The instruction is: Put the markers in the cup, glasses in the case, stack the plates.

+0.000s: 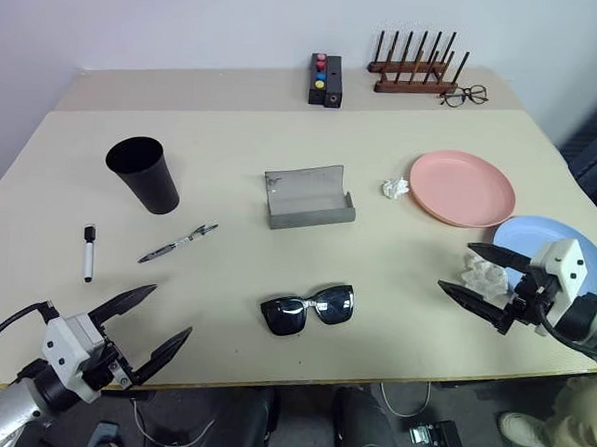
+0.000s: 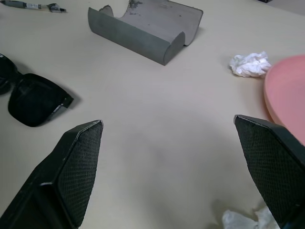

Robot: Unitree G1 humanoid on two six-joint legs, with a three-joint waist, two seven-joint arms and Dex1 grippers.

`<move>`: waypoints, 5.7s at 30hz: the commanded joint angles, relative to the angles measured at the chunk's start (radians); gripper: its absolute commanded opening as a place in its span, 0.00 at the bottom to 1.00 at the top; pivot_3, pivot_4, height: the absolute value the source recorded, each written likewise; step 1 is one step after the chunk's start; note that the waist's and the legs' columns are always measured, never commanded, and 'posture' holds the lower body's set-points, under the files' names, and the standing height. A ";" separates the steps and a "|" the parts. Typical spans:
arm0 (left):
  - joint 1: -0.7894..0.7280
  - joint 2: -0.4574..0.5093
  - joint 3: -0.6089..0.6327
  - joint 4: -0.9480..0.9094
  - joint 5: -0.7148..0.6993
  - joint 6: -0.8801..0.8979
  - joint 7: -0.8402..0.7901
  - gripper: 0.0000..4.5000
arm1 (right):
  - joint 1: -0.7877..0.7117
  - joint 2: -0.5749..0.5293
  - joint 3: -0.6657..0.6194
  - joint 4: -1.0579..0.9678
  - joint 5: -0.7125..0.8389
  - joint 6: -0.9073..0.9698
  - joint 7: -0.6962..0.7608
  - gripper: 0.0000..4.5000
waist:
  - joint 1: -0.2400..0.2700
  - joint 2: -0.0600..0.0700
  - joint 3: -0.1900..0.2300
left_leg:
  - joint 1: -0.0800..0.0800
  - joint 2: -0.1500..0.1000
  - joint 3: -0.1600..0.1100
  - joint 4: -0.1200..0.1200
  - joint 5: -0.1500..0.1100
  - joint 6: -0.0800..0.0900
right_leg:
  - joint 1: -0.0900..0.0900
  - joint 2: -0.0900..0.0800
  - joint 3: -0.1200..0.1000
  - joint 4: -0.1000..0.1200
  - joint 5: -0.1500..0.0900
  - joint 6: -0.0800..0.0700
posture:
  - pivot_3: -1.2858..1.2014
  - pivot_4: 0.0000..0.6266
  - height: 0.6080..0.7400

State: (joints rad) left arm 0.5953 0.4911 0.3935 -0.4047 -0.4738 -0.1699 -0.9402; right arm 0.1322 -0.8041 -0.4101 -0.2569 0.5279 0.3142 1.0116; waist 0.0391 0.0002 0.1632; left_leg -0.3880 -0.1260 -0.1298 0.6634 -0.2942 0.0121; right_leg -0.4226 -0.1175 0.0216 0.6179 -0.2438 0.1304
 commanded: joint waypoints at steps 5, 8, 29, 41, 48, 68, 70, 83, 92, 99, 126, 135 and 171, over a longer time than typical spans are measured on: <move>0.031 -0.005 0.000 -0.009 -0.006 -0.036 -0.006 0.99 | -0.022 0.004 0.009 0.006 0.002 -0.031 0.009 1.00 | 0.000 0.000 0.000 | 0.000 0.000 0.000 0.000 0.000 0.000 | 0.000 0.000 0.000 0.000 0.000 0.000 | 0.52 0.24 1.00; 0.049 -0.017 -0.010 -0.008 0.000 -0.052 -0.009 0.99 | -0.030 0.000 0.010 0.005 0.007 -0.027 0.009 1.00 | 0.001 0.000 0.000 | 0.000 0.000 0.000 0.000 0.000 0.000 | 0.000 0.000 0.000 0.000 0.000 0.000 | 0.52 0.24 1.00; 0.021 0.007 -0.043 -0.089 0.003 0.055 0.062 0.99 | -0.029 0.000 0.032 0.016 0.003 -0.038 0.042 1.00 | 0.000 0.000 0.000 | 0.000 0.000 0.000 0.000 0.000 0.000 | 0.000 0.000 0.000 0.000 0.000 0.000 | 0.52 0.24 1.00; -0.099 -0.027 -0.044 -0.208 0.170 0.366 0.466 0.99 | -0.177 0.045 0.162 0.085 -0.026 -0.091 0.049 1.00 | 0.000 0.000 0.000 | 0.000 0.000 0.000 0.000 0.000 0.000 | 0.000 0.002 0.000 0.000 0.001 0.003 | 0.52 0.24 1.00; -0.116 0.059 0.016 -0.293 0.096 0.637 0.477 0.99 | -0.269 0.043 0.270 0.060 0.001 -0.057 0.131 1.00 | 0.000 0.000 0.000 | 0.000 0.000 0.000 0.000 0.000 -0.001 | -0.001 0.003 0.000 0.002 0.001 0.002 | 0.52 0.24 1.00; -0.604 0.680 -0.144 0.182 0.078 0.765 -0.061 0.99 | -0.713 0.141 0.505 0.413 -0.133 -0.192 0.422 1.00 | -0.031 0.001 0.002 | 0.000 0.001 0.000 -0.006 0.005 -0.010 | -0.006 0.003 0.000 0.003 0.002 0.002 | 0.52 0.24 1.00; -0.642 0.713 -0.220 0.244 0.110 0.718 -0.144 0.99 | -0.721 0.147 0.506 0.396 -0.131 -0.178 0.420 1.00 | -0.033 0.001 0.002 | 0.000 0.001 0.000 -0.008 0.006 -0.010 | -0.007 0.003 0.000 0.003 0.002 0.002 | 0.52 0.24 1.00; -1.030 0.616 -0.535 0.599 0.342 0.511 -0.311 0.99 | -0.694 0.121 0.475 0.327 -0.119 -0.140 0.418 1.00 | -0.030 0.000 0.002 | -0.001 0.000 0.000 -0.010 0.008 -0.013 | -0.012 0.003 0.000 0.009 0.002 0.002 | 0.52 0.24 1.00; -1.083 0.592 -0.596 0.663 0.426 0.473 -0.367 0.99 | -0.684 0.120 0.475 0.295 -0.122 -0.125 0.378 1.00 | -0.053 0.000 0.002 | -0.003 0.001 0.001 -0.010 0.008 -0.013 | -0.017 0.003 0.000 0.013 0.002 0.002 | 0.52 0.24 1.00; -1.126 0.571 -0.612 0.723 0.483 0.445 -0.356 0.48 | -0.684 0.116 0.471 0.289 -0.114 -0.123 0.371 1.00 | -0.052 0.000 0.002 | -0.003 0.001 0.002 -0.009 0.009 -0.014 | -0.017 0.003 0.000 0.014 0.002 0.002 | 0.52 0.24 1.00; -1.147 0.387 -0.199 0.385 0.065 0.703 -0.143 0.00 | -0.766 0.170 0.483 0.403 -0.126 -0.181 0.356 1.00 | -0.055 -0.001 0.002 | -0.005 0.001 0.001 -0.002 0.008 -0.013 | -0.016 0.003 0.000 0.015 0.002 0.002 | 0.52 0.24 1.00; -1.191 0.206 -0.005 0.370 0.062 0.677 0.277 0.00 | -0.861 0.270 0.473 0.518 -0.125 -0.225 0.326 1.00 | -0.055 -0.001 0.002 | -0.005 0.001 0.001 0.000 0.008 -0.013 | -0.015 0.003 -0.001 0.016 0.003 0.002 | 0.52 0.24 1.00; -0.945 0.017 0.139 0.301 0.113 0.350 0.684 0.00 | -1.036 0.480 0.407 0.803 -0.100 -0.281 0.323 1.00 | -0.056 -0.002 0.002 | -0.005 0.000 0.000 0.000 0.008 -0.013 | -0.015 0.003 0.000 0.016 0.003 0.002 | 0.52 0.24 1.00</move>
State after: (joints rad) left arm -0.3466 0.5014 0.5408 -0.0809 -0.3756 0.2128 -0.2570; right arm -0.8955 -0.3323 0.0249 0.5536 0.4156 0.0420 1.3406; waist -0.0167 -0.0018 0.1648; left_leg -0.3925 -0.1259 -0.1298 0.6637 -0.2866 -0.0011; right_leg -0.4375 -0.1145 0.0212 0.6334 -0.2410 0.1324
